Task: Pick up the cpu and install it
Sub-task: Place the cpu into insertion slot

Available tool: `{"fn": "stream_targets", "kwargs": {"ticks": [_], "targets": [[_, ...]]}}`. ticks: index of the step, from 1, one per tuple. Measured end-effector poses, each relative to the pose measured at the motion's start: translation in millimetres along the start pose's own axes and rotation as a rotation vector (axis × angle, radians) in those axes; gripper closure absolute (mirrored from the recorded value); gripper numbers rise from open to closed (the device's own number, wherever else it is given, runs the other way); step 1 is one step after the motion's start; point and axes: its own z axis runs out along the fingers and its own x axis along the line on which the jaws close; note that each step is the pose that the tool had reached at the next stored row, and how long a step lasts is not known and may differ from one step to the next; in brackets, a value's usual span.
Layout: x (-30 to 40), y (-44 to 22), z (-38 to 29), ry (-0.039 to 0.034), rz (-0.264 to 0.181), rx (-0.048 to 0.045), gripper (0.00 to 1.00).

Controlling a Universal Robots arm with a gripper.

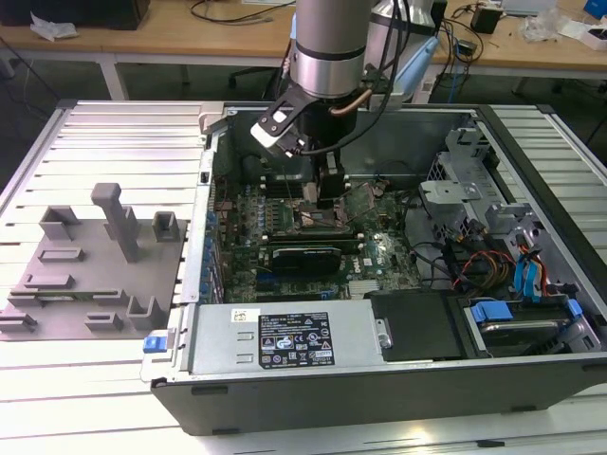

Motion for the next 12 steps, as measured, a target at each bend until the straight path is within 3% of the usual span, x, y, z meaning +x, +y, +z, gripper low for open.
{"fn": "stream_targets", "kwargs": {"ticks": [9,12], "targets": [[1.2,-0.2,6.5,0.0002,-0.008,0.0008,0.45],[1.2,-0.4,10.3,-0.0003,0.013,0.0011,0.45]]}}
